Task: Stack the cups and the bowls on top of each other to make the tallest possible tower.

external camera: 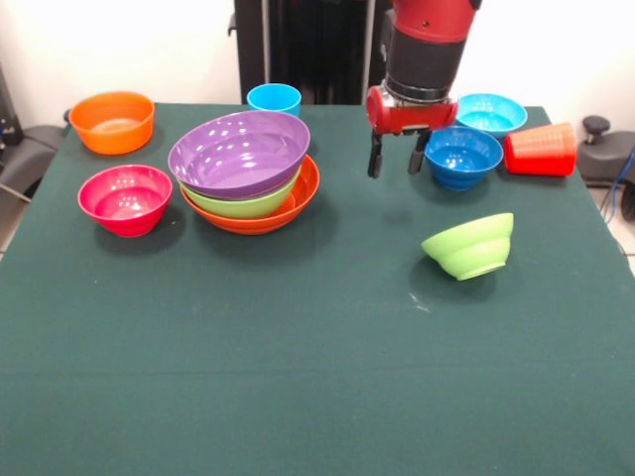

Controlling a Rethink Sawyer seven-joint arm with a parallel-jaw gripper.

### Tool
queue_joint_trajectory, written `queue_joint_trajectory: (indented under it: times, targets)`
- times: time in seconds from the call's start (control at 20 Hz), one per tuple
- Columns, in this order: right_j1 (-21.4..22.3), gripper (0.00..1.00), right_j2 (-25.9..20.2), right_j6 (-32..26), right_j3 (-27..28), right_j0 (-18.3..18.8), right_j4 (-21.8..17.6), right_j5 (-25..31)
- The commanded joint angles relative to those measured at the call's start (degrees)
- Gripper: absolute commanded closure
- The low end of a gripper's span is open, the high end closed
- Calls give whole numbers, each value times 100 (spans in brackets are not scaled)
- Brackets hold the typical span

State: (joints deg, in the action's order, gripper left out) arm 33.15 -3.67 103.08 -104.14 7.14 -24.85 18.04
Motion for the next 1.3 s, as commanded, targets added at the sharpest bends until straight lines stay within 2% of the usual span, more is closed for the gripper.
queue_joint_trajectory:
  times: [0.05,0.25,0.85,1.1,1.3]
  targets:
    - [211,0,-568,105,15,183,236,713]
    - [280,0,-626,43,-76,264,247,772]
    - [271,0,-1224,-285,-500,907,249,1054]
    - [332,0,-1305,-216,-625,991,201,1075]
    - [325,0,-1288,-48,-701,893,154,972]
